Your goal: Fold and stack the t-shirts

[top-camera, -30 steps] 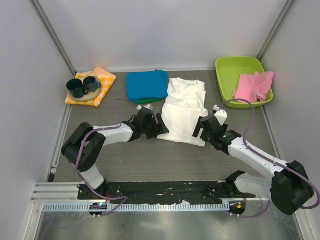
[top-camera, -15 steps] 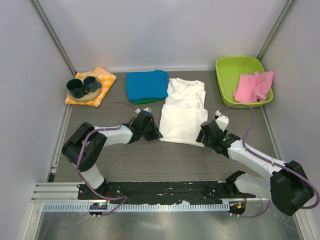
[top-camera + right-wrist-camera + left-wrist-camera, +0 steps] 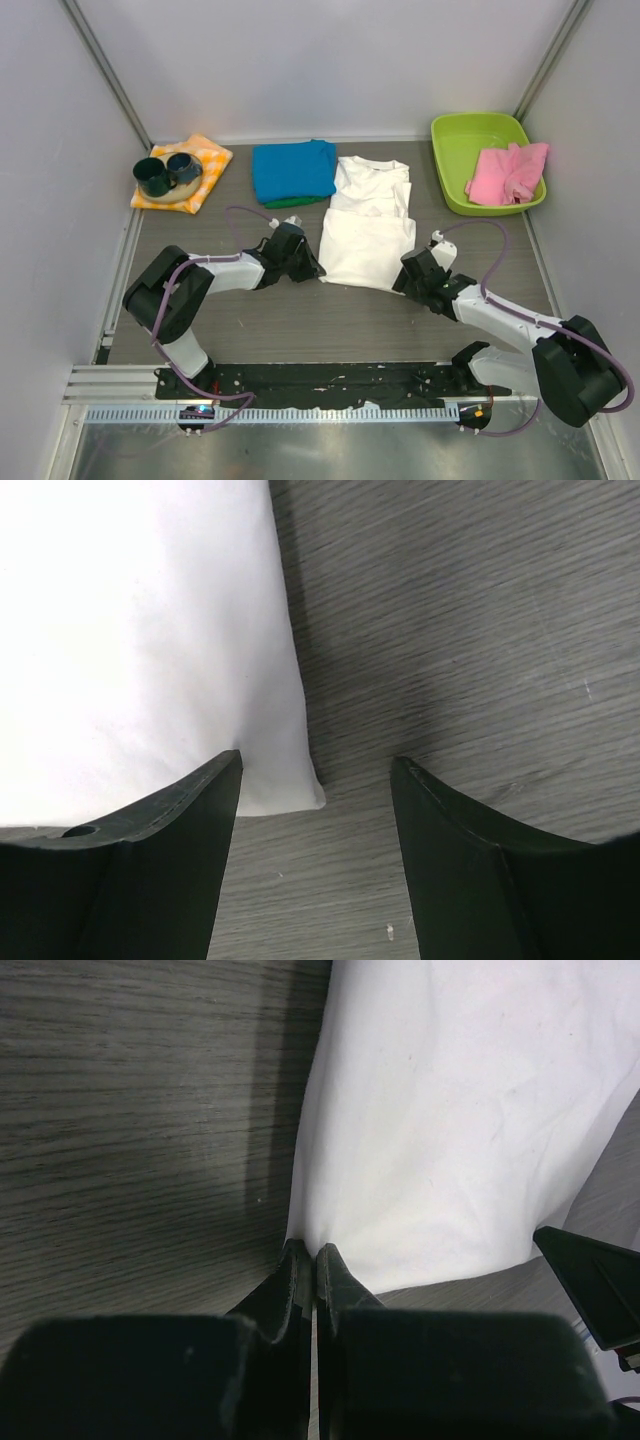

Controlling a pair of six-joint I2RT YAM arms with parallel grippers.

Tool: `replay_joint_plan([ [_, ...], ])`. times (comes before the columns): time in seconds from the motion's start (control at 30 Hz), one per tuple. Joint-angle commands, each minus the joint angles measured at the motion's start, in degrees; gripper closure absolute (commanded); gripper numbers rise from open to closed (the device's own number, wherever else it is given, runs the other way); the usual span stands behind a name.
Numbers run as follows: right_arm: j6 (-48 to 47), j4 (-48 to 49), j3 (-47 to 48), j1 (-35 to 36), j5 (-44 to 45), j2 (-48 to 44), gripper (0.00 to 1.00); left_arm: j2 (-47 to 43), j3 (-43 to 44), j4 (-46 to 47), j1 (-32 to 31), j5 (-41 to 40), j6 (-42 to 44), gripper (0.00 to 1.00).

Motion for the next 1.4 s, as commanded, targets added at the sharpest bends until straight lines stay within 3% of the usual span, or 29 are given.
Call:
replay_joint_plan([
  [0.0,2.44,4.12,-1.69,0.31,-2.15,0.88,0.33,0.02,-1.23,-1.47,-0.13,0.35,0.44,1.00],
  [0.23,3.32,6.94,-2.22,0.66,-4.18,3.08,0.34,0.28,-1.14,-1.64,-0.22,0.35,0.44,1.00],
  [0.4,3.85,8.53,-2.75,1.10,-5.50,3.78,0.48,0.63,-1.23,-1.64,-0.13,0.09,0.53,1.00],
  [0.6,3.85,7.91,-3.10,1.28,-5.32,3.43,0.81,0.02,-1.58,-1.81,-0.22,-0.18,0.79,1.00],
  [0.63,3.85,7.74,-3.02,1.28,-5.32,3.43,0.96,-0.24,-1.67,-1.73,-0.22,-0.26,1.05,1.00],
  [0.67,3.94,7.39,-3.01,1.28,-4.97,3.69,0.99,-0.33,-2.02,-1.64,-0.13,-0.09,1.23,1.00],
  [1.0,7.18,0.98,-5.12,6.19,-3.22,-3.15,0.99,-6.30,-8.61,-0.76,-5.13,-2.28,-0.79,1.00],
  [1.37,15.18,-11.50,-5.91,19.36,0.83,-14.58,0.99,-21.85,-18.44,-5.49,-17.96,-12.99,-8.96,1.00],
])
